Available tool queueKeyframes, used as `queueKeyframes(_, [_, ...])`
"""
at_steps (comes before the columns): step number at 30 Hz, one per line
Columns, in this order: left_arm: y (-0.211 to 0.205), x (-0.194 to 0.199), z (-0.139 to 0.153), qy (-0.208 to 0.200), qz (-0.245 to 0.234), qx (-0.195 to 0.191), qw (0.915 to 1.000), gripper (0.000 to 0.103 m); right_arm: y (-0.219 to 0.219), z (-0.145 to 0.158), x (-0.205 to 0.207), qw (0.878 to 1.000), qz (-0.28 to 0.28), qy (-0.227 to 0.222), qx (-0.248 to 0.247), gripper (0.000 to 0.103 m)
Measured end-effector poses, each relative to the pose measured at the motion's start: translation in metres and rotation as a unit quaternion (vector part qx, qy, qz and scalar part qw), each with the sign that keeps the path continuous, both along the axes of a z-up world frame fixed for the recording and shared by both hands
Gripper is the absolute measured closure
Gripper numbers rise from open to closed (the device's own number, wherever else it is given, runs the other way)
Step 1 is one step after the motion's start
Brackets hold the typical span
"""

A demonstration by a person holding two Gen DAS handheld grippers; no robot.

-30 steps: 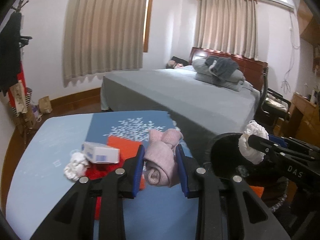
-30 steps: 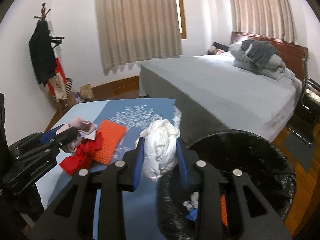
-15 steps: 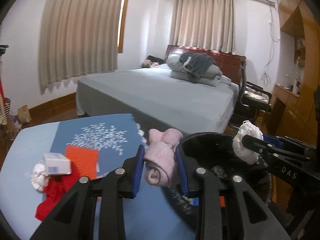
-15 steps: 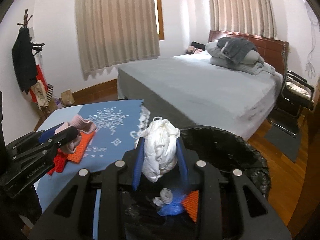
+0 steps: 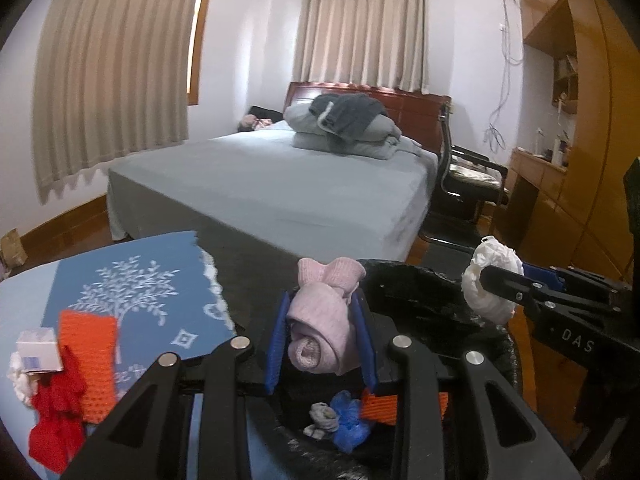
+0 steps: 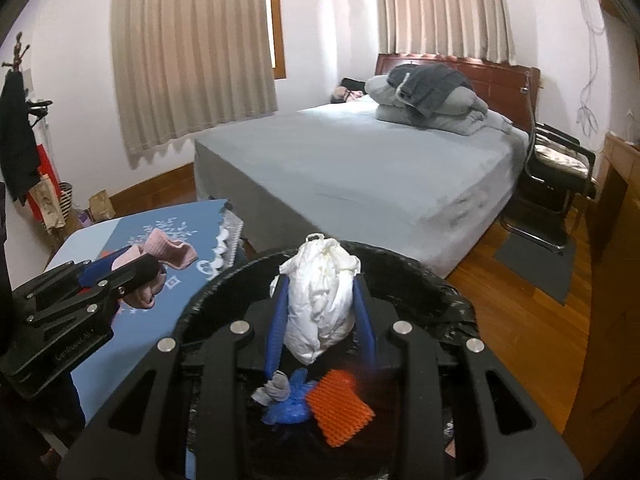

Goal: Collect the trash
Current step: 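Open the left tool to drop the pink sock while the right tool drops the yarn ball, then move both tools back from the bin to the items on the table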

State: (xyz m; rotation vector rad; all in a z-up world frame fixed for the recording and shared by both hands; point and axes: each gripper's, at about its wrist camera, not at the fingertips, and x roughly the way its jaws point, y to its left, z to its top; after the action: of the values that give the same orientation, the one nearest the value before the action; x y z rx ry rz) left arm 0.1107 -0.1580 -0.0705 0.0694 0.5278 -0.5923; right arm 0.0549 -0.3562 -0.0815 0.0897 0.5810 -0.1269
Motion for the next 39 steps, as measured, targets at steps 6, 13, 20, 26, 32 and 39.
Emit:
queueKeyframes(6, [-0.022,0.005,-0.010,0.008,-0.018,0.002,0.9998,0.072,-0.013,-0.007,-0.001,1.000,-0.012,0.005,-0.001,0.072])
queueKeyframes(13, [-0.038,0.013,-0.015,0.019,-0.038,0.000,0.9991,0.070,-0.026,-0.018,-0.001,1.000,-0.023,0.013,0.002,0.070])
queueKeyframes(20, [-0.036,0.018,-0.019,0.031,-0.044,-0.008,0.9985,0.046,-0.032,-0.020,-0.001,0.999,-0.043,0.014,0.002,0.042])
queueKeyframes(26, [-0.011,0.018,-0.009,0.010,-0.010,-0.006,0.9999,0.023,-0.031,-0.015,-0.009,0.999,-0.053,-0.008,-0.004,0.011])
queueKeyframes(32, [0.028,0.015,0.005,-0.009,0.034,-0.001,0.9994,0.009,-0.019,-0.009,-0.009,0.999,-0.042,-0.015,0.002,0.007])
queueKeyframes(39, [0.073,0.007,0.013,-0.021,0.085,0.010,0.9961,0.006,0.010,-0.008,-0.001,1.000,-0.013,-0.013,0.012,0.007])
